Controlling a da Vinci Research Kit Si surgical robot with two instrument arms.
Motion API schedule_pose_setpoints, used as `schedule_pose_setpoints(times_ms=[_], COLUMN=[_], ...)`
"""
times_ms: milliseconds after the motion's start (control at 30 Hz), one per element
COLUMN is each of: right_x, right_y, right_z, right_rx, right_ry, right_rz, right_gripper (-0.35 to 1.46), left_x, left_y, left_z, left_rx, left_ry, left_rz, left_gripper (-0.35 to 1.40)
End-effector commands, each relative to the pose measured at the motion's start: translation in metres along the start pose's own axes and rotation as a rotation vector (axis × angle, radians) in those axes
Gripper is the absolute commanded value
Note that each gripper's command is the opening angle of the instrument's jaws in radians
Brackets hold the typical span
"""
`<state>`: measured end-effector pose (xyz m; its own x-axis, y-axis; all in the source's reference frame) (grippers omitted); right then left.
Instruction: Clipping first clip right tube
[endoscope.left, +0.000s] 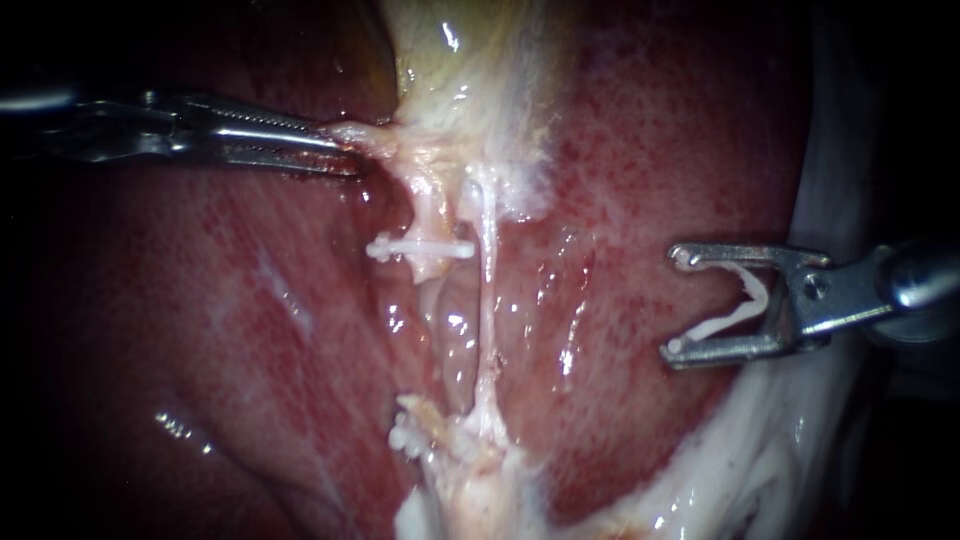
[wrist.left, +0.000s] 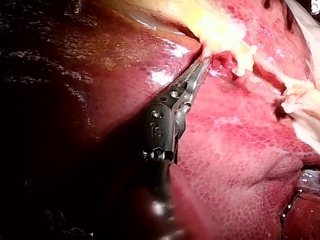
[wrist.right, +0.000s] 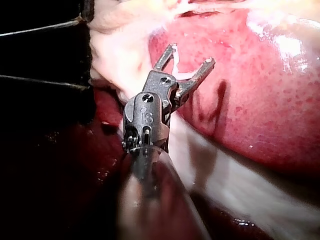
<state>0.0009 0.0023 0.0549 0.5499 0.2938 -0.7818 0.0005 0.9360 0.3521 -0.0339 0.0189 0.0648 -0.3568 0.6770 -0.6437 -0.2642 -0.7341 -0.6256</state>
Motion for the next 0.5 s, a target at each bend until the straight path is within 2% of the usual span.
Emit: schedule_pose_setpoints(times_ms=[33,200,367,500], right_x=[0.0,0.0,0.0,0.0002], right_y=[0.0,0.0,0.0,0.0], right_z=[0.0,0.0,0.0,0.0003], right_rx=[0.0,0.0,0.006,0.026], right_ry=[0.0,0.0,0.002,0.004], right_rz=[0.0,0.0,0.0,0.0], right_gripper=[0.5,0.5,0.5,0.5], left_x=[0.0002,0.0021,0.0044,0.0053], left_y=[0.0001,0.0005,0.0009,0.0012], left_z=[-0.0003,-0.0029,-0.0068,-0.0085], left_rx=[-0.001,-0.006,0.019,0.027], left_ry=[0.0,-0.004,0.023,0.039], left_rz=[-0.001,-0.011,-0.004,0.0], left_gripper=[-0.35,-0.35,-0.35,-0.35])
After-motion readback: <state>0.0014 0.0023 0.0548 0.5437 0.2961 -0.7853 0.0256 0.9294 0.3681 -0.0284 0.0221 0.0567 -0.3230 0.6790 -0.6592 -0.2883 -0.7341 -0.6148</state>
